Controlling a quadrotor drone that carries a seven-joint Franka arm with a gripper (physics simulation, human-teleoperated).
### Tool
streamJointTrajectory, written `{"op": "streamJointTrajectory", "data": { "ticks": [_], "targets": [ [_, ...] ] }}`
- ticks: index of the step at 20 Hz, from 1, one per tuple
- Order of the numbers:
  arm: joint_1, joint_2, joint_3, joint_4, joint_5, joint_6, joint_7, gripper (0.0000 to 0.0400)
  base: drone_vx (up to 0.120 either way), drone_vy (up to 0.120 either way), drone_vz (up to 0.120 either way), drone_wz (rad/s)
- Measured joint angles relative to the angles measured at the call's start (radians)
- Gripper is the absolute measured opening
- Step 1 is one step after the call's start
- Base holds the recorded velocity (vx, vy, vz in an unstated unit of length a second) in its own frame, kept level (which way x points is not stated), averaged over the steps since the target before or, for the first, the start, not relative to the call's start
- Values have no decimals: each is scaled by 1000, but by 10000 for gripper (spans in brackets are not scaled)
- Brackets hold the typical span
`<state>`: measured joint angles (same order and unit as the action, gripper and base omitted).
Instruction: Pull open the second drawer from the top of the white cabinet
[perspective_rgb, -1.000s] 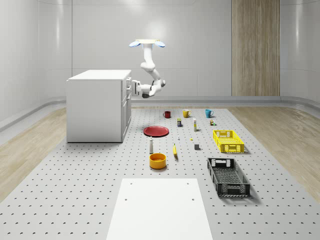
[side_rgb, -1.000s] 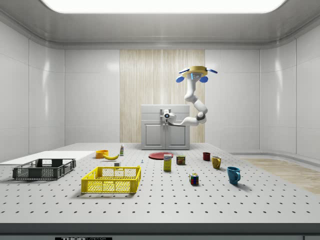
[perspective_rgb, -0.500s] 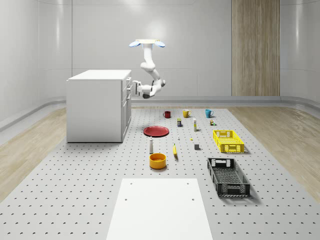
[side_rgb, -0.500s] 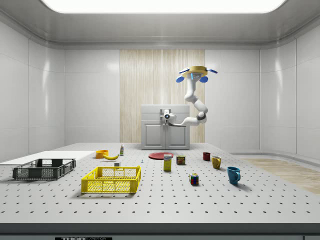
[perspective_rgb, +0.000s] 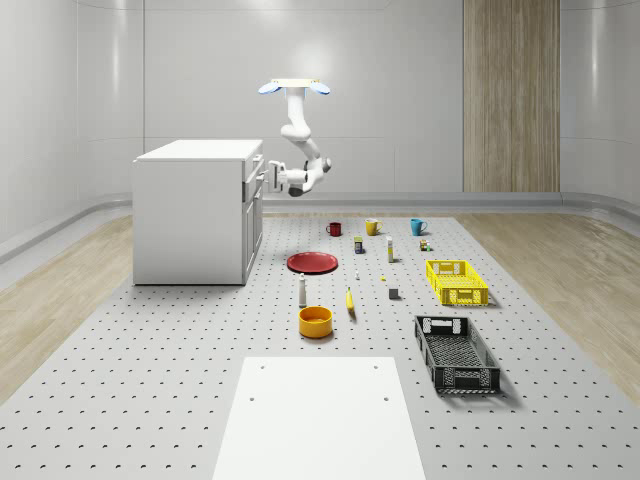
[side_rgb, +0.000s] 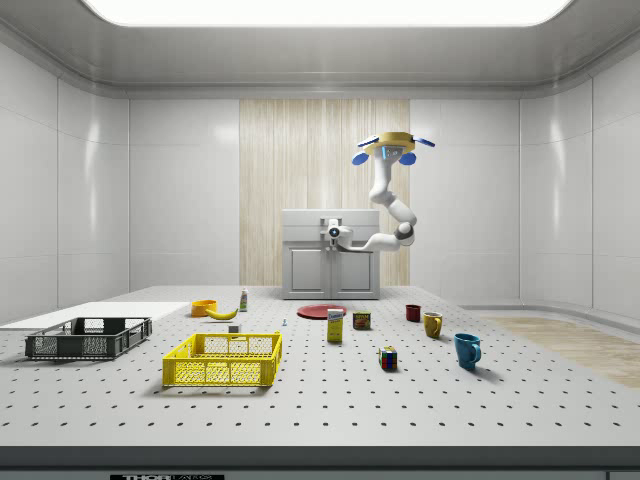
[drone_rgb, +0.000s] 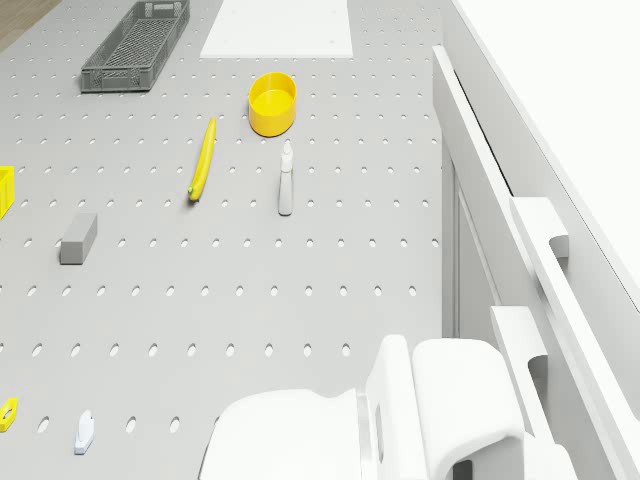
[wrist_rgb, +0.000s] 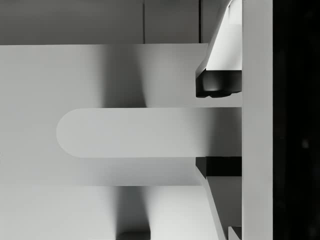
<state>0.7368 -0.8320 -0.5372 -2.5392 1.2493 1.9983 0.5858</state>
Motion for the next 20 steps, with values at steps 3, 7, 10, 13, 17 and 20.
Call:
{"op": "streamJointTrajectory", "data": {
  "ticks": [3, 7, 10, 13, 17, 20],
  "targets": [
    [-8, -10, -9, 4, -25, -12, 12, 166, 0, 0, 0, 0],
    [-9, -30, -23, 10, -68, -19, 71, 203, 0, 0, 0, 0],
    [-7, -31, -35, 7, -67, -22, 40, 178, 0, 0, 0, 0],
    [-5, -48, -50, 12, -101, -28, 73, 206, 0, 0, 0, 0],
    [-8, -68, -76, 19, -141, -46, 105, 229, 0, 0, 0, 0],
    [11, -90, -105, 18, -176, -40, 104, 218, 0, 0, 0, 0]
  ]
}}
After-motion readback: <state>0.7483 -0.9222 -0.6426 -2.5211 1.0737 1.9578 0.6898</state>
